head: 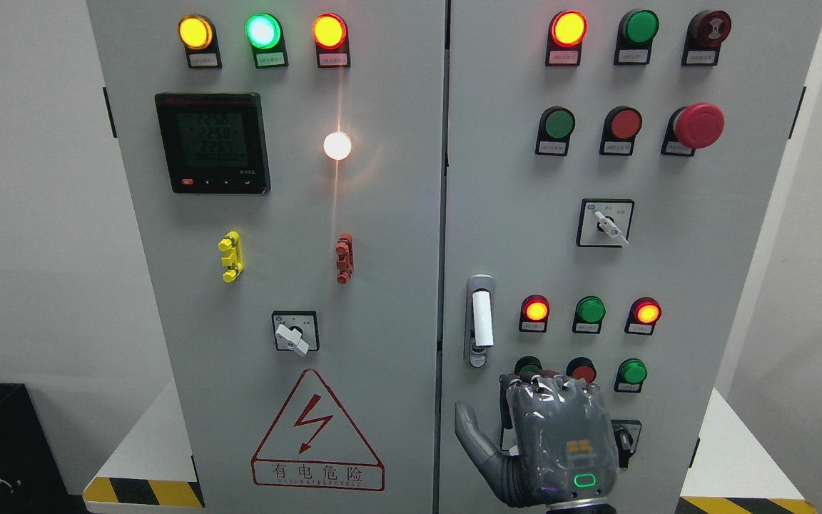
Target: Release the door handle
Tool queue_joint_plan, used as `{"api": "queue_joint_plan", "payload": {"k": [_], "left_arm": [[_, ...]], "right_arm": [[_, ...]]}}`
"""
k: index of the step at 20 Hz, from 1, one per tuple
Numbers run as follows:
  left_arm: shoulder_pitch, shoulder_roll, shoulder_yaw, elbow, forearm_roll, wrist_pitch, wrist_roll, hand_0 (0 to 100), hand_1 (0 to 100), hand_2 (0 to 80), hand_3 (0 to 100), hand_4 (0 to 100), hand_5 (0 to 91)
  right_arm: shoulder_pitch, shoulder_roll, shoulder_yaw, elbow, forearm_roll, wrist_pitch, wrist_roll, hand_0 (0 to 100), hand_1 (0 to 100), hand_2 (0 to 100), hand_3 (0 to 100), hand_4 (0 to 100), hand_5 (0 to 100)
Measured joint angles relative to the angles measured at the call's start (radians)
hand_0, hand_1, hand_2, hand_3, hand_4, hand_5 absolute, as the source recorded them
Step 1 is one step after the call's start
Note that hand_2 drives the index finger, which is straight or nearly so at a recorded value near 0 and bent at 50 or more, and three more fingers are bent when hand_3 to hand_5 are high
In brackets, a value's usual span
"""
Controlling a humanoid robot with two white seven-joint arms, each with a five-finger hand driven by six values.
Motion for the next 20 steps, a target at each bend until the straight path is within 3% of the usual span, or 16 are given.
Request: {"api": "queue_joint_plan", "payload": {"k": [13, 20], "left_arm": [[0.000, 0.000, 0.000, 0.000, 0.000, 0.000, 0.000, 12, 56, 0.0, 0, 0, 0.0], [0.000, 0.000, 0.000, 0.000, 0.000, 0.000, 0.000, 12, 56, 0.0, 0, 0, 0.0]], "right_arm": [[-0.092, 0.004, -0.003, 0.048, 0.000, 0.017, 0.022, 32, 23, 96, 100, 100, 100], [-0.137, 0.005, -0.010, 0.087, 0.001, 0.033, 0.013, 29, 27, 96, 100, 100, 100]]}}
